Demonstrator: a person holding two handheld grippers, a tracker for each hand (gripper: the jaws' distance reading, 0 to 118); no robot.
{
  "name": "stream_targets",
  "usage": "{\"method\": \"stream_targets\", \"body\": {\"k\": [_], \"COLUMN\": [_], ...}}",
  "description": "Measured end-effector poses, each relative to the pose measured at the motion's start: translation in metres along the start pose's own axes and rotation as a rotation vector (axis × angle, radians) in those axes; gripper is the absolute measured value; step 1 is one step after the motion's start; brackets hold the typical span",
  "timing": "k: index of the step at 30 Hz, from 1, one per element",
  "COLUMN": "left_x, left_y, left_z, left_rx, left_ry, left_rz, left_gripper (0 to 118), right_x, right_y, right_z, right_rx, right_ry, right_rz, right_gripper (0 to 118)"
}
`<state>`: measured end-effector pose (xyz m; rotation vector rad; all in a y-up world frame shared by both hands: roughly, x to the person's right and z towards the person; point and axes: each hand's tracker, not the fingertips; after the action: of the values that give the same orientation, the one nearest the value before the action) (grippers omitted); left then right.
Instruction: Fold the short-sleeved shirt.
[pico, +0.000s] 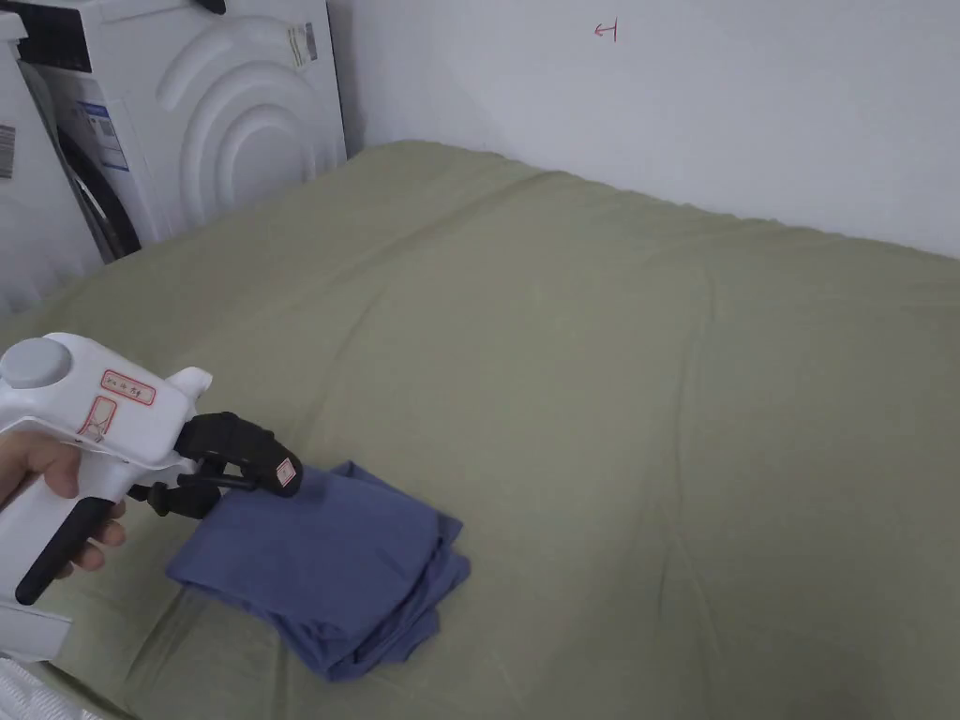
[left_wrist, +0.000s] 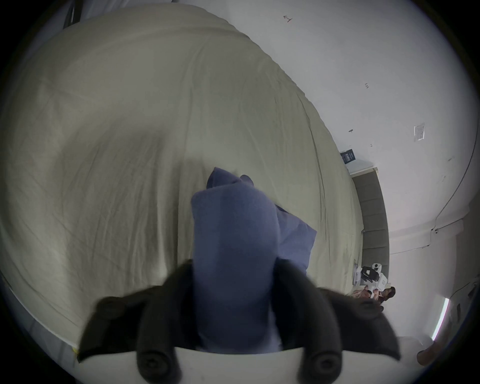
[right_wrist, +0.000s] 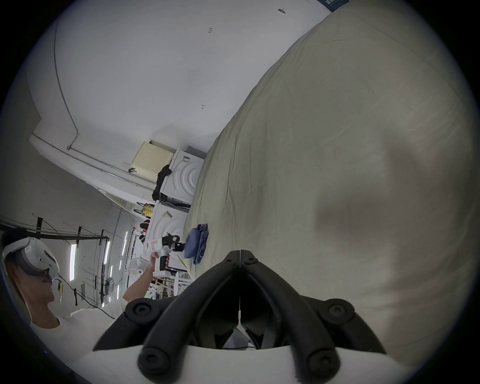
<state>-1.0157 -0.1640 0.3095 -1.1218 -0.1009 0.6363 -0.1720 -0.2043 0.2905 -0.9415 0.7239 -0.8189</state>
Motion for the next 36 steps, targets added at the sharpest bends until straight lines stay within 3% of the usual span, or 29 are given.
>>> {"method": "stream_targets", "body": {"k": [6, 7, 9, 11, 13, 15, 18, 20, 23, 25, 27, 28, 30, 32, 36], "left_x": [0.052, 0.064, 0.094, 0.132, 0.165, 0.222, 0.309, 0.372, 0.436, 0.466, 0.489, 0.500, 0.523, 0.529, 0.526], "left_y": [-0.008, -0.013, -0.024, -0.043, -0.059, -0.084, -0.125, -0.169, -0.208, -0.225, -0.248, -0.260, -0.270, -0.273, -0.266], "left_z": [0.041, 0.051, 0.064, 0.060, 0.053, 0.052, 0.028, 0.011, -0.015, -0.027, -0.031, -0.033, -0.036, -0.029, -0.028], "left_rx": [0.124, 0.162, 0.224, 0.274, 0.285, 0.350, 0.534, 0.798, 0.902, 0.901, 0.967, 1.066, 1.073, 1.035, 1.015], "left_ry": [0.141, 0.159, 0.165, 0.298, 0.185, 0.151, 0.267, 0.347, 0.264, 0.218, 0.181, 0.228, 0.337, 0.236, 0.233], "left_rz": [-0.016, -0.023, -0.069, -0.177, -0.160, -0.217, -0.302, -0.386, -0.526, -0.531, -0.571, -0.624, -0.728, -0.714, -0.679], "left_gripper": [111, 93, 0, 0, 0, 0, 0, 0, 0, 0, 0, 0, 0, 0, 0], "right_x": [-0.012, -0.013, -0.021, -0.034, -0.049, -0.067, -0.105, -0.127, -0.164, -0.182, -0.178, -0.179, -0.183, -0.190, -0.195], "right_y": [0.000, 0.001, 0.002, 0.001, 0.001, 0.000, -0.008, -0.012, -0.017, -0.023, -0.020, -0.022, -0.029, -0.034, -0.040], "right_z": [0.029, 0.038, 0.052, 0.067, 0.078, 0.089, 0.099, 0.099, 0.095, 0.093, 0.091, 0.092, 0.097, 0.106, 0.114], "right_rx": [0.040, 0.051, 0.064, 0.107, 0.145, 0.206, 0.353, 0.428, 0.525, 0.616, 0.696, 0.735, 0.774, 0.772, 0.775], "right_ry": [0.029, 0.036, 0.028, 0.006, -0.053, -0.143, -0.385, -0.518, -0.760, -0.874, -0.873, -0.872, -0.834, -0.811, -0.800], "right_rz": [0.045, 0.058, 0.077, 0.134, 0.182, 0.279, 0.448, 0.560, 0.704, 0.814, 0.863, 0.873, 0.886, 0.874, 0.885], "right_gripper": [0, 0, 0, 0, 0, 0, 0, 0, 0, 0, 0, 0, 0, 0, 0]}}
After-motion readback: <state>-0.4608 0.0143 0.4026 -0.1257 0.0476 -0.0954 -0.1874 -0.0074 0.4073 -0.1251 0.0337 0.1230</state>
